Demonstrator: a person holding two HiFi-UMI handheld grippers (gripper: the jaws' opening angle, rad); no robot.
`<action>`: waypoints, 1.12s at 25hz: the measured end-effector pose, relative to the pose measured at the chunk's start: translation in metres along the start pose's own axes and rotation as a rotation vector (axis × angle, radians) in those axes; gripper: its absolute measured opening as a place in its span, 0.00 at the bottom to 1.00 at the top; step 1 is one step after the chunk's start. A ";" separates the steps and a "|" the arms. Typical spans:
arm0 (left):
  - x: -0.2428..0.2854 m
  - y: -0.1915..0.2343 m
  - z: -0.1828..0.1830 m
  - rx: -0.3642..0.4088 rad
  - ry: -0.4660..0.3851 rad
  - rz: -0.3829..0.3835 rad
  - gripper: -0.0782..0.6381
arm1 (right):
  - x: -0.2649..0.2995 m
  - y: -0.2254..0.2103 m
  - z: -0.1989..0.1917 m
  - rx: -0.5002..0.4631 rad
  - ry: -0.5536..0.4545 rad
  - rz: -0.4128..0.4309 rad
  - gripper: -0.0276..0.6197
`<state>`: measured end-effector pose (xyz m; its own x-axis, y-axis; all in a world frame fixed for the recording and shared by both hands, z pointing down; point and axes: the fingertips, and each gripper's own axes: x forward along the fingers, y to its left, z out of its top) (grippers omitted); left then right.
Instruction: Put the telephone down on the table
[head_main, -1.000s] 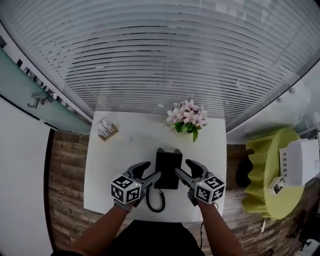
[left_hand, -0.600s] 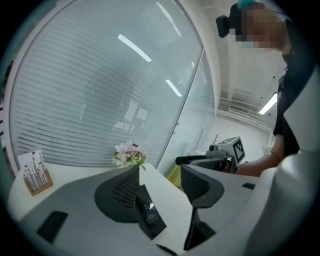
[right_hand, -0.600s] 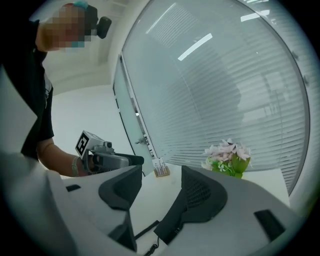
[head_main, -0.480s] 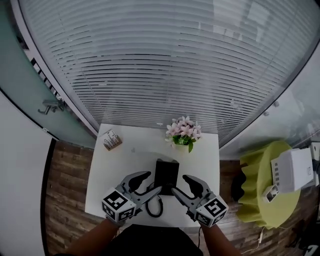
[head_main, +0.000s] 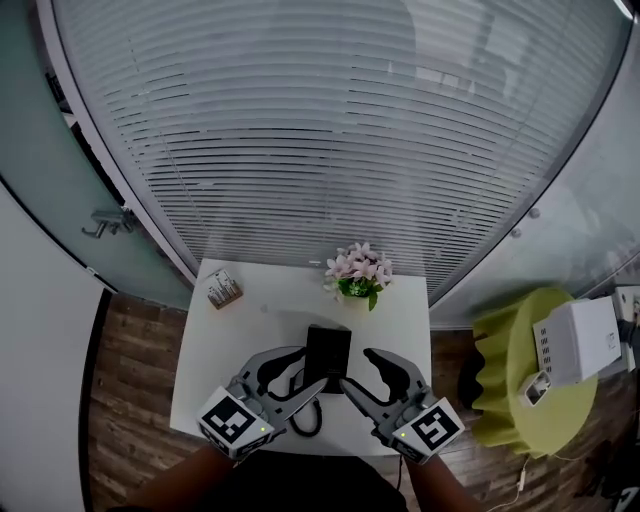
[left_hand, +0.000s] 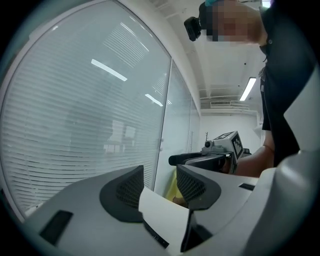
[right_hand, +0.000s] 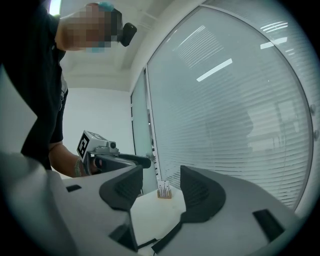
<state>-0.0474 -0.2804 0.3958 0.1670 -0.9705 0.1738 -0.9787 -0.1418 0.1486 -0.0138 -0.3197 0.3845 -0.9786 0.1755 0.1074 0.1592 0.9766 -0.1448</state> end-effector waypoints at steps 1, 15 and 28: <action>-0.001 -0.002 0.003 0.004 -0.013 0.001 0.38 | -0.001 0.001 0.002 -0.009 -0.007 -0.002 0.41; -0.002 -0.023 0.009 0.043 -0.060 0.030 0.12 | -0.012 0.022 0.007 -0.092 -0.037 0.008 0.08; -0.005 -0.032 0.005 0.035 -0.064 0.012 0.12 | -0.017 0.031 0.004 -0.068 -0.028 0.015 0.08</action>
<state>-0.0173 -0.2718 0.3854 0.1480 -0.9826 0.1127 -0.9844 -0.1353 0.1126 0.0069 -0.2925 0.3744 -0.9792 0.1876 0.0779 0.1815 0.9802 -0.0793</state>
